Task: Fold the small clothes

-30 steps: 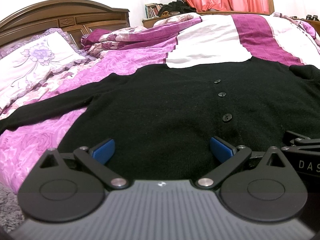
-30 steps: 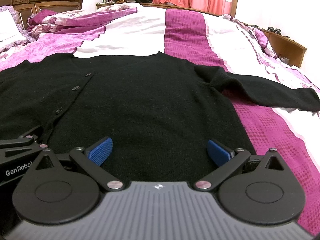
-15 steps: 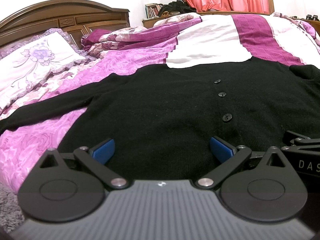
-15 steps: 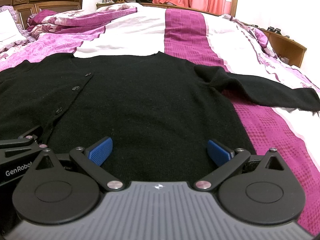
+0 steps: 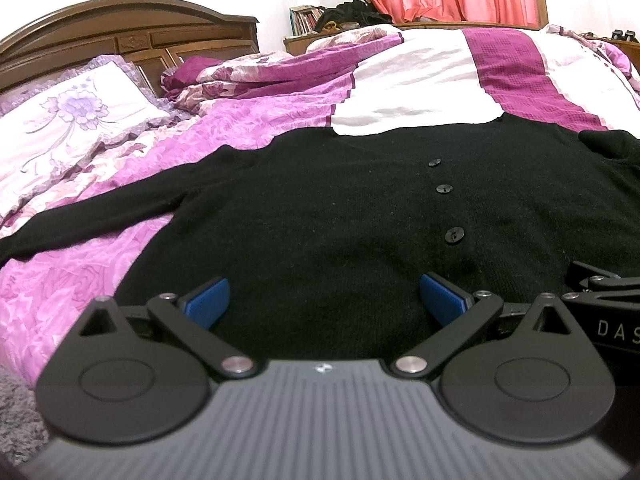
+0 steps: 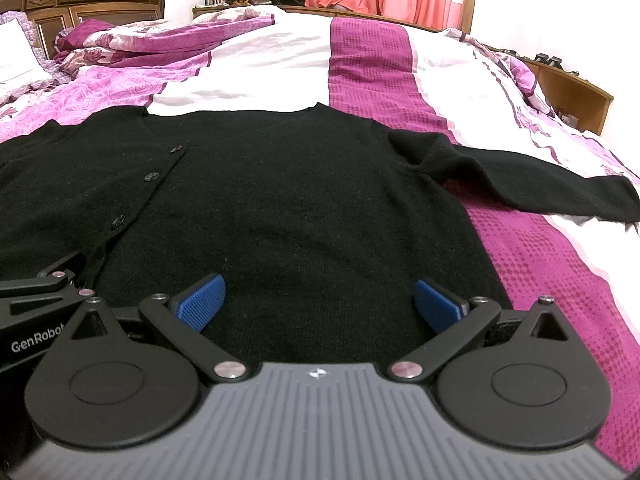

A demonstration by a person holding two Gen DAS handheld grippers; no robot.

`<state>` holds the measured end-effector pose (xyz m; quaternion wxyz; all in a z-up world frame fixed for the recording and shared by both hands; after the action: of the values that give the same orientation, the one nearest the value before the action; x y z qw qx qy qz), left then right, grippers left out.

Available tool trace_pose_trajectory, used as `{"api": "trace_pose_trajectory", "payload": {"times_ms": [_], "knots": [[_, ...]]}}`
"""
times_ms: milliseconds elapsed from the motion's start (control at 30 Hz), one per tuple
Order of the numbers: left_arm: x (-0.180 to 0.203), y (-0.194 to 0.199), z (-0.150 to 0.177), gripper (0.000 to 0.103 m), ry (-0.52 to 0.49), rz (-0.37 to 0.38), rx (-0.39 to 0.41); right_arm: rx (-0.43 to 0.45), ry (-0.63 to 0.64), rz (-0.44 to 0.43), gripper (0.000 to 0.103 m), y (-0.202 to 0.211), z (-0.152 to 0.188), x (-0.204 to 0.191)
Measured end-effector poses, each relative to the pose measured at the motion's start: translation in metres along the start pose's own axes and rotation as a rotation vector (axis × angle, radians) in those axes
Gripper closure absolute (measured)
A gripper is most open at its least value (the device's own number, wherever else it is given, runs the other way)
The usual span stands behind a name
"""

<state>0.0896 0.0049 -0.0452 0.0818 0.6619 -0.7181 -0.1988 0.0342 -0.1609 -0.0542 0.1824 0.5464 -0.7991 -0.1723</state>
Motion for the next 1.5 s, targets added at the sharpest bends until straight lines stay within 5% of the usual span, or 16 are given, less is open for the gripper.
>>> {"api": "trace_pose_trajectory", "payload": {"times_ms": [200, 300, 400, 567, 733, 800, 867, 1067, 1200, 1333, 1433, 1500], "knots": [[0.003, 0.001, -0.013, 0.0, -0.055, -0.006, -0.014, -0.016, -0.056, -0.058, 0.0, 0.004, -0.005, 0.008], [0.014, 0.012, -0.04, 0.0, -0.093, 0.015, 0.078, -0.013, -0.089, -0.061, 0.0, 0.008, -0.02, 0.02], [0.036, 0.017, -0.064, 0.0, -0.115, 0.099, 0.135, 0.083, -0.061, -0.058, 0.0, 0.016, -0.053, 0.037], [0.079, 0.003, -0.082, 0.0, -0.052, 0.292, 0.078, 0.206, 0.069, -0.081, 0.001, 0.015, -0.097, 0.072], [0.118, -0.022, -0.086, 0.0, 0.023, 0.404, -0.005, 0.146, 0.175, -0.042, 0.029, -0.023, -0.098, 0.118], [0.135, -0.034, -0.091, 0.0, 0.035, 0.401, -0.007, 0.079, 0.104, 0.0, 0.047, -0.046, -0.091, 0.152], [0.156, -0.041, -0.095, 0.0, 0.022, 0.405, 0.003, -0.018, 0.003, 0.083, 0.053, -0.069, -0.083, 0.193], [0.209, -0.052, -0.104, 0.001, -0.031, 0.469, 0.029, -0.086, -0.082, 0.373, 0.05, -0.102, -0.083, 0.31], [0.226, -0.067, -0.103, 0.0, -0.021, 0.486, -0.001, -0.096, -0.127, 0.569, 0.019, -0.107, -0.084, 0.382], [0.225, -0.087, -0.089, 0.001, 0.073, 0.462, -0.115, -0.12, -0.18, 0.53, 0.014, -0.13, -0.07, 0.421], [0.223, -0.09, -0.085, 0.001, 0.095, 0.456, -0.116, -0.114, -0.146, 0.584, 0.014, -0.145, -0.064, 0.45], [0.224, -0.088, -0.083, 0.001, 0.083, 0.454, -0.103, -0.118, -0.206, 0.546, 0.016, -0.148, -0.058, 0.462]]}}
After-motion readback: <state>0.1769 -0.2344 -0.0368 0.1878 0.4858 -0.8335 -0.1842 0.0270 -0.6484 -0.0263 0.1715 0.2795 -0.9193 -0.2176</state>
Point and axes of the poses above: each gripper's, at about its wrist camera, not at the fingertips, and y roughly against the way its jaws point, x to its right, z to its underside, the point moved 10 cm from there along -y, roughly the way its jaws point, and after that the axes turned 5 degrees about x, right-handed, at the moved point
